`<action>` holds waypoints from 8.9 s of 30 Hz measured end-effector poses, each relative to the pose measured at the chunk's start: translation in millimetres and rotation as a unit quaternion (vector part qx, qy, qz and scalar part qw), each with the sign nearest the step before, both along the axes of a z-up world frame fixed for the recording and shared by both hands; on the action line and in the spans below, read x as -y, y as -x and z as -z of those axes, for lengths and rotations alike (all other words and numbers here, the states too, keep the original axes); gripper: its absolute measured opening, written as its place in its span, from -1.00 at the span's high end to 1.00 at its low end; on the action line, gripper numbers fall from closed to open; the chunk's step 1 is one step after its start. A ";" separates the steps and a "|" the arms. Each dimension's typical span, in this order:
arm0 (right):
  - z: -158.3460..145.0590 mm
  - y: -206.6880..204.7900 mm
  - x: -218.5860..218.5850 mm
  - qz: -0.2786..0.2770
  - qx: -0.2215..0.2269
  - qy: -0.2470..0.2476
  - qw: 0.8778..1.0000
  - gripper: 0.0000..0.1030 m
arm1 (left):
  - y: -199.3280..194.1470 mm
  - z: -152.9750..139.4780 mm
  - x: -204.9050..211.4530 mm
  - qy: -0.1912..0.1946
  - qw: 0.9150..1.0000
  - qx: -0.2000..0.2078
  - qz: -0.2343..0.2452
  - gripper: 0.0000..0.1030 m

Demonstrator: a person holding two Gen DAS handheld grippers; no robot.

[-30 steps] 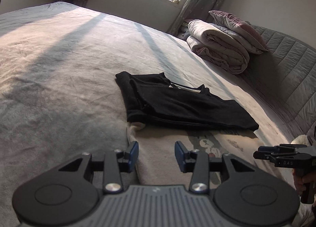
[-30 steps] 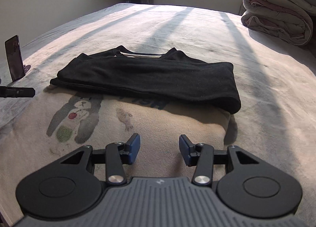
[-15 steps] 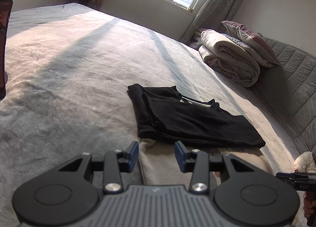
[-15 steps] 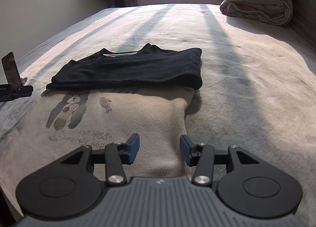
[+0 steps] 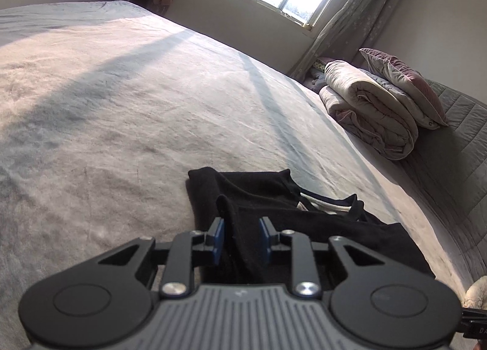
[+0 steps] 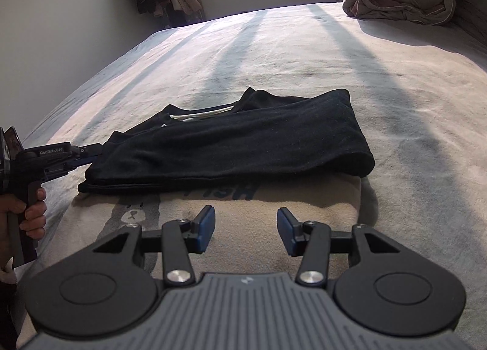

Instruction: Fold clothes

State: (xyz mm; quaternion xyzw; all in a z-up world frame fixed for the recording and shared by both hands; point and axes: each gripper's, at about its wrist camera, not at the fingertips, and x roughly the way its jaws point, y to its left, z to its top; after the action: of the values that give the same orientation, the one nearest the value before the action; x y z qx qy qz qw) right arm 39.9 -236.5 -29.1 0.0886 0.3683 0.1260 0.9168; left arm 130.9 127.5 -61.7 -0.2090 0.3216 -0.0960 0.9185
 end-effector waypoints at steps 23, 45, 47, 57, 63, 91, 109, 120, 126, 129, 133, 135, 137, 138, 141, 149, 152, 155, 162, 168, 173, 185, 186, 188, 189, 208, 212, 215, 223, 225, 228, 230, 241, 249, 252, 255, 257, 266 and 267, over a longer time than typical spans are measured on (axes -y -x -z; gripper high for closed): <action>4.8 -14.1 -0.6 0.012 0.009 0.028 0.999 0.04 | 8.5 -12.2 3.5 -0.022 0.995 0.047 -0.087 0.93; 25.8 -53.2 21.9 0.057 0.061 0.105 0.991 0.34 | 17.5 -3.6 37.8 -0.130 0.990 0.030 0.037 0.81; 18.3 -50.5 20.9 0.063 0.060 0.087 0.992 0.35 | 23.0 -11.3 37.0 -0.123 0.991 0.049 0.036 0.80; 0.2 -81.9 -58.2 -0.014 0.050 0.047 0.998 0.31 | 18.4 3.3 78.5 -0.100 0.985 0.052 0.129 0.70; 19.4 -131.9 -105.8 -0.034 0.026 0.106 0.993 0.33 | 16.0 6.4 69.0 -0.071 0.986 0.033 0.150 0.70; -6.7 -9.2 34.2 0.078 -0.023 0.037 0.996 0.10 | 47.8 -25.2 26.7 -0.049 0.992 -0.037 0.107 0.24; 20.4 120.1 130.3 0.079 -0.175 -0.190 0.963 0.39 | 184.0 -20.5 -5.7 -0.004 0.982 -0.167 0.084 0.17; 23.3 135.1 155.6 0.077 -0.206 -0.254 0.942 0.32 | 226.7 -6.2 -21.3 0.088 0.966 -0.212 0.122 0.17; 29.2 129.9 152.8 0.065 -0.218 -0.250 0.941 0.31 | 220.5 2.6 -17.1 0.113 0.954 -0.226 0.162 0.18; 30.5 126.5 145.1 0.033 -0.238 -0.243 0.940 0.31 | 218.9 7.6 -13.1 0.129 0.947 -0.230 0.183 0.20; 25.9 125.8 137.8 0.004 -0.238 -0.230 0.944 0.33 | 215.5 9.3 -13.2 0.147 0.936 -0.248 0.200 0.46; 26.8 125.6 134.1 -0.011 -0.247 -0.229 0.941 0.63 | 214.7 10.6 -12.4 0.153 0.931 -0.258 0.208 0.58; 24.8 125.6 132.1 -0.015 -0.242 -0.228 0.943 0.63 | 214.5 8.4 -14.9 0.166 0.931 -0.251 0.207 0.71; 22.5 125.8 133.2 -0.014 -0.236 -0.235 0.943 0.65 | 214.3 7.1 -16.6 0.175 0.931 -0.246 0.205 0.74; 13.1 125.6 136.6 -0.011 -0.216 -0.254 0.943 0.66 | 212.8 0.2 -24.4 0.215 0.930 -0.222 0.199 0.76; -13.9 108.1 132.7 -0.005 -0.166 -0.273 0.947 0.66 | 194.9 -20.3 -44.9 0.282 0.936 -0.147 0.149 0.77; -17.7 94.0 129.5 0.010 -0.144 -0.282 0.949 0.66 | 179.9 -21.6 -51.4 0.292 0.939 -0.139 0.117 0.77; -18.7 78.0 128.6 0.037 -0.120 -0.289 0.949 0.66 | 159.1 -18.6 -55.3 0.291 0.943 -0.141 0.085 0.77; 7.9 37.6 121.6 0.094 -0.095 -0.312 0.940 0.65 | 118.3 3.7 -50.8 0.267 0.952 -0.142 0.037 0.77; 28.3 18.2 129.4 0.141 -0.099 -0.347 0.922 0.55 | 106.9 20.6 -59.6 0.270 0.956 -0.118 0.010 0.73; 10.7 12.9 137.8 0.165 -0.040 -0.316 0.934 0.16 | 100.6 8.0 -65.7 0.227 0.970 -0.082 -0.018 0.31; -4.7 12.9 84.6 0.061 0.016 -0.096 0.993 0.16 | 98.3 -7.2 -38.1 0.076 0.995 -0.035 0.061 0.26; -5.7 13.4 81.2 0.052 0.019 -0.088 0.995 0.16 | 98.8 -8.6 -33.6 0.062 0.995 -0.029 0.071 0.26; -6.4 14.1 74.6 0.039 0.029 -0.070 0.996 0.16 | 100.1 -10.7 -24.3 0.028 0.996 -0.017 0.087 0.25; -5.6 14.4 72.4 0.034 0.031 -0.061 0.997 0.16 | 100.3 -11.0 -19.2 0.007 0.996 -0.013 0.092 0.25; 3.9 16.2 49.9 0.076 0.116 0.070 0.988 0.85 | 122.0 -28.0 7.7 -0.094 0.992 0.076 0.036 0.79; 0.3 18.4 46.8 0.090 0.148 0.082 0.981 0.86 | 118.7 -31.2 4.2 -0.079 0.993 0.090 0.012 0.81; 3.0 13.6 43.1 0.100 0.165 0.086 0.978 0.86 | 111.2 -28.4 3.7 -0.074 0.994 0.083 -0.003 0.81; 9.7 3.2 32.8 0.123 0.211 0.100 0.964 0.86 | 108.4 -26.8 5.6 -0.066 0.989 0.123 -0.040 0.82; 11.3 1.9 32.3 0.118 0.209 0.109 0.965 0.86 | 106.9 -26.5 7.4 -0.073 0.989 0.123 -0.040 0.82; 20.2 -7.5 33.2 0.104 0.172 0.127 0.971 0.85 | 93.9 -16.6 14.2 -0.107 0.990 0.078 -0.039 0.79; 25.3 -11.1 34.2 0.101 0.152 0.127 0.975 0.85 | 88.7 -10.2 17.2 -0.122 0.990 0.060 -0.043 0.74; -0.7 4.3 63.1 0.116 0.069 0.030 0.990 0.06 | 99.8 -18.1 -15.8 -0.013 0.997 -0.046 -0.057 0.14; -6.7 39.1 102.2 0.175 -0.034 -0.107 0.978 0.06 | 132.5 -17.4 -47.1 0.086 0.988 -0.113 -0.062 0.00; -4.0 51.4 113.4 0.185 -0.065 -0.168 0.966 0.05 | 144.3 -16.2 -46.9 0.116 0.984 -0.130 -0.042 -0.05; 5.2 60.3 118.6 0.192 -0.091 -0.225 0.951 0.05 | 152.8 -12.3 -43.5 0.155 0.977 -0.145 -0.013 -0.11; 12.6 65.1 120.1 0.196 -0.107 -0.256 0.941 0.05 | 153.8 -4.7 -36.1 0.180 0.972 -0.153 -0.003 -0.13; 41.9 56.9 115.1 0.241 -0.060 -0.331 0.910 0.22 | 151.7 14.0 -9.2 0.212 0.965 -0.121 -0.101 0.18; 43.1 55.7 114.7 0.246 -0.058 -0.328 0.910 0.48 | 151.5 12.3 -7.2 0.204 0.966 -0.116 -0.109 0.58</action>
State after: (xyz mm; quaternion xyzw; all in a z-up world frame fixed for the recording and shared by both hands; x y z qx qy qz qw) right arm -15.8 -351.2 -72.2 0.4791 0.3254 0.0044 0.8152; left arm -20.6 134.8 -74.0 -0.4353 0.3744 -0.0339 0.8180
